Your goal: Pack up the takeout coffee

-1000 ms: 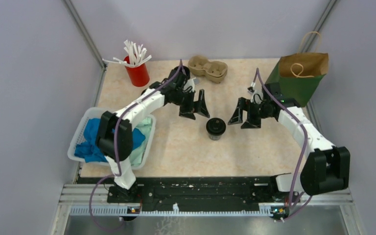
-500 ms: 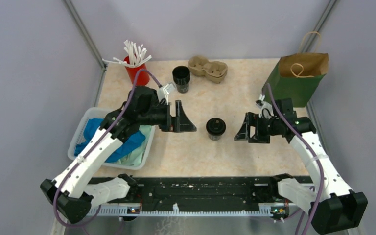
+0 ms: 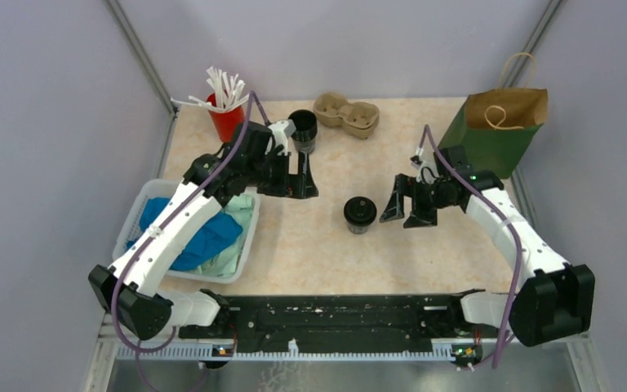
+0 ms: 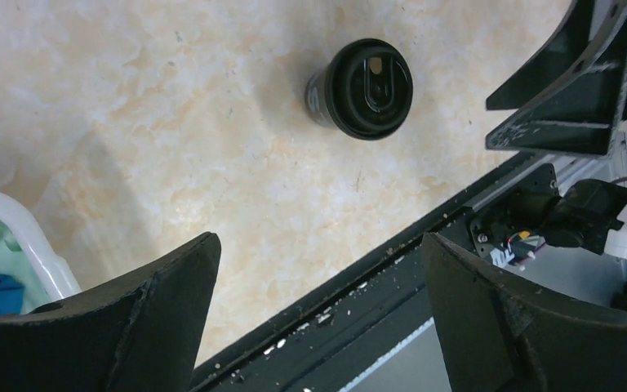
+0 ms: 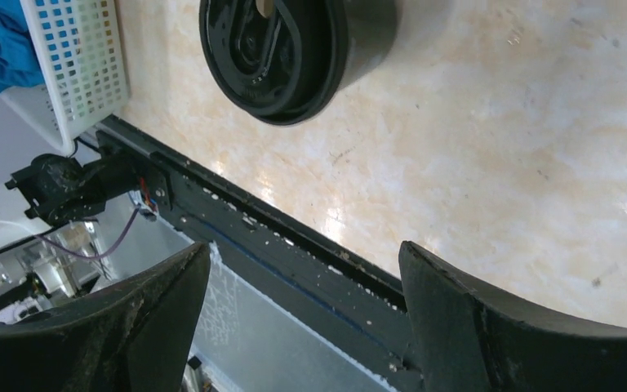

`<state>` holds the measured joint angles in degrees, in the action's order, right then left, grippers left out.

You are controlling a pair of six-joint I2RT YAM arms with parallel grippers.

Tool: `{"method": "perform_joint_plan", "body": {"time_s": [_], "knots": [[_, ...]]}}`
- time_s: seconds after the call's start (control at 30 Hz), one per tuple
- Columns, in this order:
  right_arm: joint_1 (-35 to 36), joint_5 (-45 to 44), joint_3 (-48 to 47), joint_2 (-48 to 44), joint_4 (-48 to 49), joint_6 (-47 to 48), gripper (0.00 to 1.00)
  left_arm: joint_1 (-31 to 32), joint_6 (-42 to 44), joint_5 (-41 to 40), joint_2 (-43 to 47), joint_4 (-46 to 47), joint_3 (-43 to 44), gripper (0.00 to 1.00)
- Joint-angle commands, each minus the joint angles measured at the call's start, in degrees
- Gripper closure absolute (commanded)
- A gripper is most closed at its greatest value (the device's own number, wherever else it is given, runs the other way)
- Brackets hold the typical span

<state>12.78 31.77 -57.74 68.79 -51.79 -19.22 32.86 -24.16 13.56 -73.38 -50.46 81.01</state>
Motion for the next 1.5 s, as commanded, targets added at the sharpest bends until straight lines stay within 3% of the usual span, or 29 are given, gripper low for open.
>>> {"method": "perform_joint_plan", "body": {"time_s": [0.0, 0.17, 0.33, 0.73, 1.07, 1.27, 1.47], "knots": [[4.34, 2.66, 2.1, 5.19, 11.41, -4.78, 0.15, -1.7, 2.9, 0.92, -2.26, 6.67, 2.74, 0.02], [5.33, 3.63, 4.85, 8.15, 22.51, -13.52, 0.15, -4.16, 5.63, 4.2, -5.23, 6.52, 5.96, 0.02], [5.33, 5.03, 8.91, 12.17, 31.28, -17.84, 0.19, -6.23, 6.88, 7.75, -5.26, 7.39, 3.87, 0.02], [5.26, 1.02, 3.65, 18.51, 31.08, -18.25, 0.22, -8.57, 6.75, 12.36, -6.98, 9.02, 3.66, 0.02], [5.77, 5.56, 8.21, 21.58, 40.39, -21.67, 0.43, -8.69, 6.06, 13.68, -6.24, 9.6, 1.66, 0.02], [13.28, 4.65, 3.44, 27.41, 42.11, -22.93, 0.44, -8.74, 5.54, 14.17, -6.18, 9.57, 2.49, 0.02], [22.34, -0.5, -7.92, 38.59, 40.9, -25.43, 0.44, -8.69, 6.02, 10.87, -4.92, 7.51, 5.03, 0.02]]}}
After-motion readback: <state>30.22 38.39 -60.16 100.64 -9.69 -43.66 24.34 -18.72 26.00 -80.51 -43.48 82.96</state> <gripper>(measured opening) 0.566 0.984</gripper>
